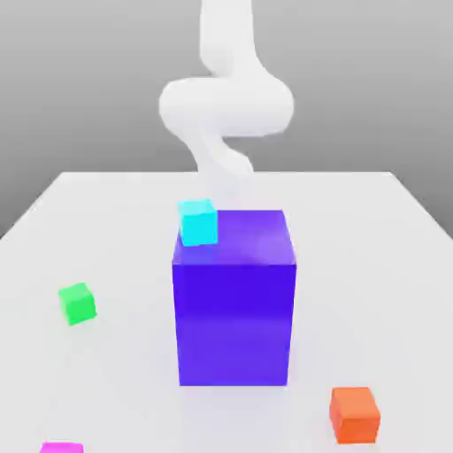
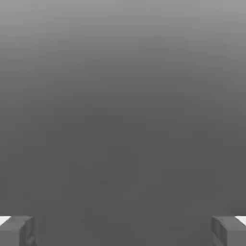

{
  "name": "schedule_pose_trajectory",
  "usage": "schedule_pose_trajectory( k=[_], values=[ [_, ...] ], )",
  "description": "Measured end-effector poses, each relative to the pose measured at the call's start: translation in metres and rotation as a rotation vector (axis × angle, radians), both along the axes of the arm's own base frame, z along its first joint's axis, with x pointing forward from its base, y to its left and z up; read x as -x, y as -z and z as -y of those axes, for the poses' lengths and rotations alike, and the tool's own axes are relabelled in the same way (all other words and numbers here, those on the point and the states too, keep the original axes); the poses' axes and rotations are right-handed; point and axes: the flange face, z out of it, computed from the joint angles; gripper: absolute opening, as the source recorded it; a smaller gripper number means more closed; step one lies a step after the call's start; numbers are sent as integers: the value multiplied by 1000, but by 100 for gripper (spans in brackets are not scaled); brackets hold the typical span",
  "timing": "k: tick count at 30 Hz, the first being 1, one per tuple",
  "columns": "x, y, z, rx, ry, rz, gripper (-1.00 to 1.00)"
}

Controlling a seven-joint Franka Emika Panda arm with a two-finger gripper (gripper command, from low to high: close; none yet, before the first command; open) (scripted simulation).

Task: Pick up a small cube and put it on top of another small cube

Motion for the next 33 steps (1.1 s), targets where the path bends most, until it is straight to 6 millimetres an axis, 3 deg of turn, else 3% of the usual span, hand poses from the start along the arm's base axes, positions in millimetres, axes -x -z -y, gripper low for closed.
schedule_pose_trajectory(
  k=[8,16,24,33],
  values=[
    [-90,98,43,-1,-2,-189,0],
    [-150,217,91,-4,4,-372,0],
    [-173,352,142,-6,14,-555,0],
    [-160,508,188,-3,16,-735,0]
  ],
)
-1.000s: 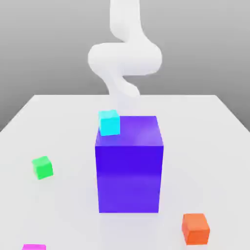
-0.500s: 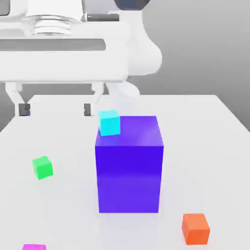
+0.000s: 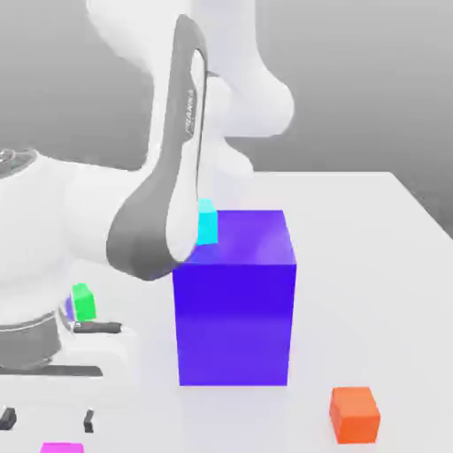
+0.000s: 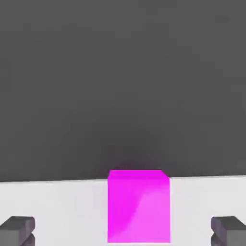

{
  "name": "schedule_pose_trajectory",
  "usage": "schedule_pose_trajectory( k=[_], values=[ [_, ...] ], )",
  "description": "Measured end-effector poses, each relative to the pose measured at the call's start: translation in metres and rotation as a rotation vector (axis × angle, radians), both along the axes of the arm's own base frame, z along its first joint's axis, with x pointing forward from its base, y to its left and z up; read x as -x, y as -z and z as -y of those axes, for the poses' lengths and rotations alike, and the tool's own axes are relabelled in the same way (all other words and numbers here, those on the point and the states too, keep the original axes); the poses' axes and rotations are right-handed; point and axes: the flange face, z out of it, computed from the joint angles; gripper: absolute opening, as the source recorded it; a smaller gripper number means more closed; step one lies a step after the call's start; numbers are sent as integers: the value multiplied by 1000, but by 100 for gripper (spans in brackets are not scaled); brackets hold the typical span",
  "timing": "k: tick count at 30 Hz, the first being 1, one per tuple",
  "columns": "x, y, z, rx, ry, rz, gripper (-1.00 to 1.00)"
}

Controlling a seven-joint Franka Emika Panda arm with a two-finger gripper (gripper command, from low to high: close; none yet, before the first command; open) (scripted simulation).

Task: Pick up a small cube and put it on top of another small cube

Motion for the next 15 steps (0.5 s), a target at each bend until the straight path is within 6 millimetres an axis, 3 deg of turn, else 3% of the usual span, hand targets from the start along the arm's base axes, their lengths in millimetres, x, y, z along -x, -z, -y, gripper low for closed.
schedule_pose_trajectory(
  k=[2,3,10,14,15],
  values=[
    [1,32,1,0,0,-4,0],
    [1,44,1,0,0,-5,-100],
    [2,45,1,-1,0,-6,-100],
    [3,-6,3,0,-3,-7,-100],
    [14,-16,12,7,-19,-9,-100]
  ],
)
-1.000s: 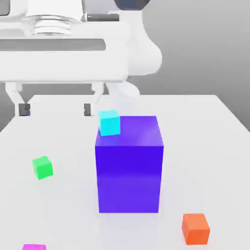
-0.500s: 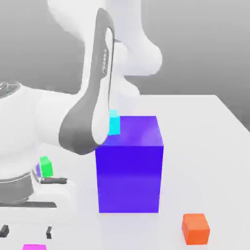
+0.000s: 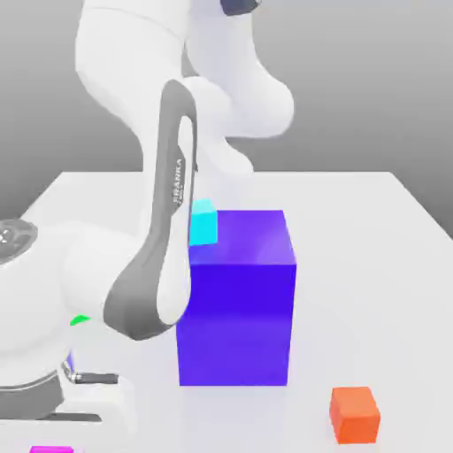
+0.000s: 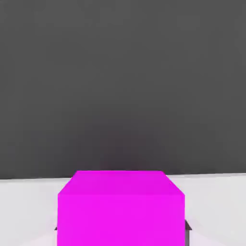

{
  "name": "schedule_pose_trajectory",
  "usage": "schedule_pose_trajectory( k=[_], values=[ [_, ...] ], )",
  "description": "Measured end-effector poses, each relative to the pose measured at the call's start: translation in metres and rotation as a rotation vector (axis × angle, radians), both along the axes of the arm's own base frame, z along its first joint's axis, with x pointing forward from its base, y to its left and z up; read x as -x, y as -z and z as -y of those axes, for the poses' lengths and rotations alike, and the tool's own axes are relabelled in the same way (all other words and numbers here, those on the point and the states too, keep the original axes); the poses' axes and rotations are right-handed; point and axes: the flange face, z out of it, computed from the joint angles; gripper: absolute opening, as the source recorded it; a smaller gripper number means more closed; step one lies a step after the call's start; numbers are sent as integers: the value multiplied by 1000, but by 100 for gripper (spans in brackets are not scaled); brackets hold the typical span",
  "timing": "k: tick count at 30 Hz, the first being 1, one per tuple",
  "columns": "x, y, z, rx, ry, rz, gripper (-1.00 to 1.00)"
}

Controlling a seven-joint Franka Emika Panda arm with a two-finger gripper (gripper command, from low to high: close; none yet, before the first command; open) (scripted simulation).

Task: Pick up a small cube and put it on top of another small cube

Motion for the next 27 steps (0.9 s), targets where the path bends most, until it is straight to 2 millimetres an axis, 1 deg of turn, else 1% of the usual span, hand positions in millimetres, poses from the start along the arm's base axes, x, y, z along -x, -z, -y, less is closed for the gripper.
schedule_pose_trajectory(
  k=[2,5,7,10,11,14,19,20,21,27],
  values=[
    [28,-14,22,17,-43,-7,-100],
    [76,-31,52,36,-114,-21,-100],
    [110,-40,67,43,-163,-30,-100],
    [161,-49,82,43,-237,-39,-100],
    [182,-51,90,40,-249,-41,-100],
    [239,-55,98,27,-307,-40,-100],
    [301,-53,74,-2,-486,-15,-100],
    [311,-52,69,-6,-512,-7,-100],
    [315,-51,67,-8,-525,-1,-100],
    [317,-45,66,-5,-537,19,-100]
  ],
)
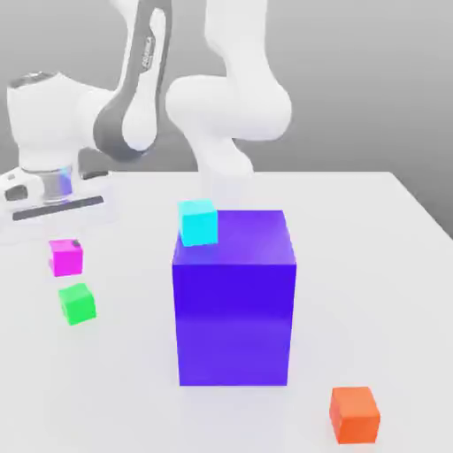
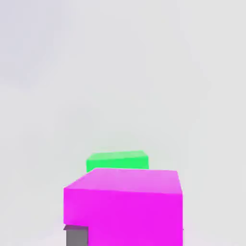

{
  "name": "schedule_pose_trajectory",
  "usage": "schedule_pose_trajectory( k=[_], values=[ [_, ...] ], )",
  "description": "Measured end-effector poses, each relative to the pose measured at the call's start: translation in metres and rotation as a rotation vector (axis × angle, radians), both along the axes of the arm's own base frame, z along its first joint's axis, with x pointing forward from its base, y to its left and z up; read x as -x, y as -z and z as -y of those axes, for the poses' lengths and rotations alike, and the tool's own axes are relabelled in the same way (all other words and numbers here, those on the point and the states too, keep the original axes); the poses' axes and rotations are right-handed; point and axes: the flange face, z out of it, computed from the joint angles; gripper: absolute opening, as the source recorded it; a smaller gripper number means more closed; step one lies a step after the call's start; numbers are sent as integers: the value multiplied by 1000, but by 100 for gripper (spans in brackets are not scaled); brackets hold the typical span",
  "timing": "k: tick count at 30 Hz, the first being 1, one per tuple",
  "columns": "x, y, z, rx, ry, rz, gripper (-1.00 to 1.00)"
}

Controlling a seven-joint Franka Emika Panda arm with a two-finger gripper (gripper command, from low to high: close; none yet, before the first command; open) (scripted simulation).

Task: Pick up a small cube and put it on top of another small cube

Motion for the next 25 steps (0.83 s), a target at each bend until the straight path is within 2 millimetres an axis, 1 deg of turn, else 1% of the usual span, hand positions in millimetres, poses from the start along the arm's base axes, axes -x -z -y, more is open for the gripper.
schedule_pose_trajectory(
  k=[11,25],
  values=[
    [-3,16,1,-4,1,17,-100],
    [-2,45,-1,-8,-1,5,-100]
  ],
)
